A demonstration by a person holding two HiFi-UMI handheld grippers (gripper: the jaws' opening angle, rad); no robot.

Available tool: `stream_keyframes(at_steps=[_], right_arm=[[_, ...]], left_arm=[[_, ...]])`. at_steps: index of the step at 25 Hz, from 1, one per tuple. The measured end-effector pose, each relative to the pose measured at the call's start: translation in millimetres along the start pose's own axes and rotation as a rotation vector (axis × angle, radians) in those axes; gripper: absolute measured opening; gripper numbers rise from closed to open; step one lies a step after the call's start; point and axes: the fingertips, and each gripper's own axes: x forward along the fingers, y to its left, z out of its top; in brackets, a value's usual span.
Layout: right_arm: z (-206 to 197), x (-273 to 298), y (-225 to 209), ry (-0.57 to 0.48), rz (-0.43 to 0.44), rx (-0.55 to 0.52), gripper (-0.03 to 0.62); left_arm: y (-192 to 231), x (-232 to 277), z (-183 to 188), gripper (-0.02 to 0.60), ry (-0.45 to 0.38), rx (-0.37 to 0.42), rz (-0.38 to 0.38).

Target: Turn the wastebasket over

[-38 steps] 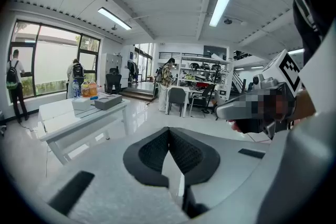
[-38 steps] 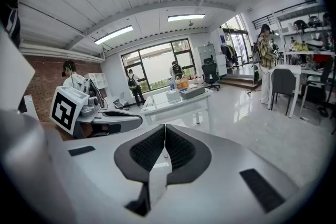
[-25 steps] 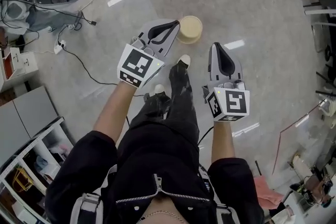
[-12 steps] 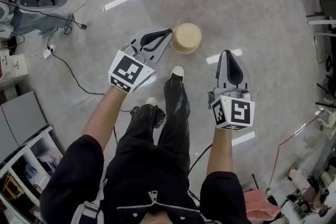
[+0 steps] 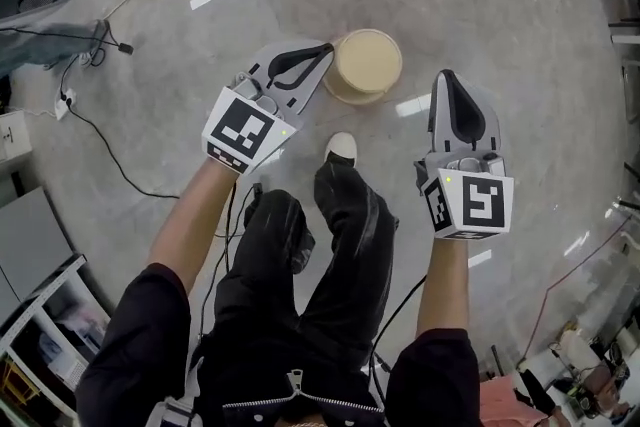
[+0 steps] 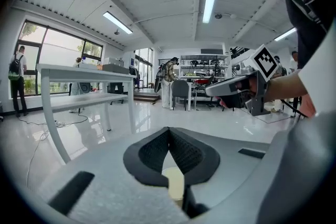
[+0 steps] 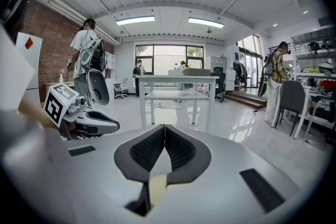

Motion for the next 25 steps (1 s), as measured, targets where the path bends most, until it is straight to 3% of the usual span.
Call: stream_keyframes(at_steps=[6, 11, 15, 21, 25], right_arm=[[-77.2, 42.6, -16.1, -0.004, 0.010, -0.043, 0.011], [-145.6, 77.0, -26.5, 0.017, 0.018, -0.047, 0.011], [-197.6, 94.0, -30.3, 0.039, 0.017, -0.063, 0.011], [-267.0, 110.5, -34.2, 0.089, -0.021, -0.055, 0.012], [-316.4, 119.2, -42.5, 0.181, -0.012, -0.052, 0.012]], left_arm=[[10.7, 42.6, -91.0, 0.005, 0.004, 0.019, -0.021], [26.7, 75.4, -160.0, 0.005, -0.027, 0.027, 0.028], [23.2, 99.7, -213.4, 0.005, -0.009, 0.015, -0.001], [21.1, 119.3, -269.4, 0.005, -0.013, -0.013, -0.009], [26.8, 135.7, -295.1, 0.006, -0.023, -0.091, -0.022]])
